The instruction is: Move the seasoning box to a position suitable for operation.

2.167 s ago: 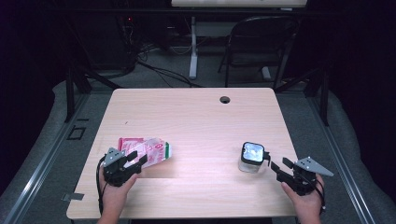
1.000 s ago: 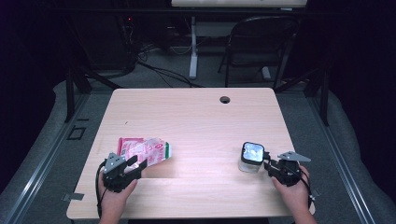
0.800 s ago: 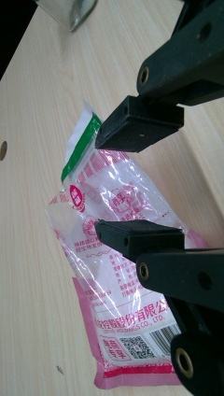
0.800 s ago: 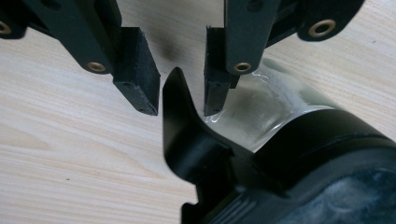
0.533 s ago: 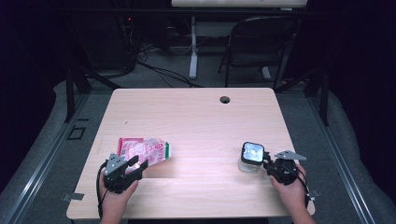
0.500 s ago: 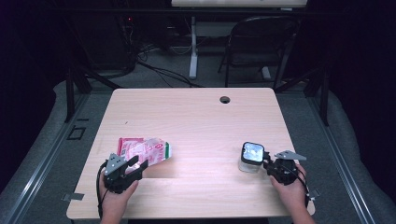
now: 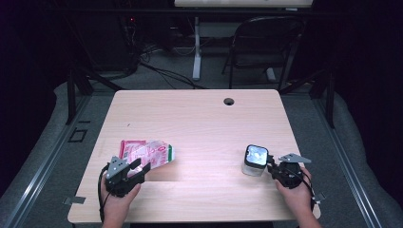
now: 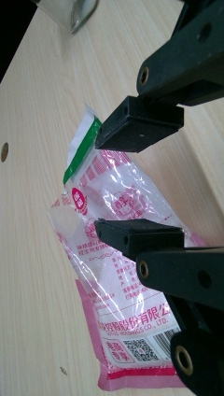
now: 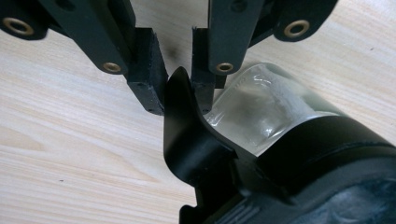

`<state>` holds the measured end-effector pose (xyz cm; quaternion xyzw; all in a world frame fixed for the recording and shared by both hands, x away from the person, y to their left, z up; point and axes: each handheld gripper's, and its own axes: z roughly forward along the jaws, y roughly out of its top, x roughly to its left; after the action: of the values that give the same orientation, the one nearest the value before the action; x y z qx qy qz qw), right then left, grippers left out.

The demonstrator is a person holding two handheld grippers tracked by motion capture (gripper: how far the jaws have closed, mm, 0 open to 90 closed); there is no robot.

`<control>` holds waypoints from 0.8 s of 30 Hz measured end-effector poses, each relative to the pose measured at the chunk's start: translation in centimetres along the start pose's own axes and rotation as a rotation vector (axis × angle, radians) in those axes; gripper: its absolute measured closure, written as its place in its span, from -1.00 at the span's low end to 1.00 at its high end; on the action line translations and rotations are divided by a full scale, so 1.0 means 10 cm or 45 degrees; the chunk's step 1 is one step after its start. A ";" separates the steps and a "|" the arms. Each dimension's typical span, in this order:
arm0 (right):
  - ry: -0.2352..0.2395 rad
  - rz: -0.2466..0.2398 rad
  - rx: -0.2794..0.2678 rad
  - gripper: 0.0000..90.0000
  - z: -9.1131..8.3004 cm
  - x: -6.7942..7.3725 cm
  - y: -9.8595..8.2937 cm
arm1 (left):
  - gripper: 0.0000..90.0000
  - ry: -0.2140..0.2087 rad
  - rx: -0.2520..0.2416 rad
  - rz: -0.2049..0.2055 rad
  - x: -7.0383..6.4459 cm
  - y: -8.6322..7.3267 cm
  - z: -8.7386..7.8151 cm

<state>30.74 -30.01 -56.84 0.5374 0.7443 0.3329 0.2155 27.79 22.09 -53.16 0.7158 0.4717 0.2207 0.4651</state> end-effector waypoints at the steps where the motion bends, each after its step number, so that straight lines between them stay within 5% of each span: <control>1: 0.000 -0.007 0.000 0.70 0.00 0.01 0.00 | 0.21 -0.001 0.001 0.003 0.00 0.00 0.00; 13: 0.058 -0.058 0.015 0.69 0.03 0.22 0.03 | 0.22 -0.045 0.007 0.035 -0.11 0.01 0.02; 24: 0.206 -0.198 0.040 0.69 0.16 0.82 0.12 | 0.22 -0.095 0.037 0.119 -0.32 0.01 0.10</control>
<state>29.92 -21.61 -56.74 0.4529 0.8037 0.3458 0.1714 27.13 18.75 -53.19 0.7513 0.4235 0.2086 0.4612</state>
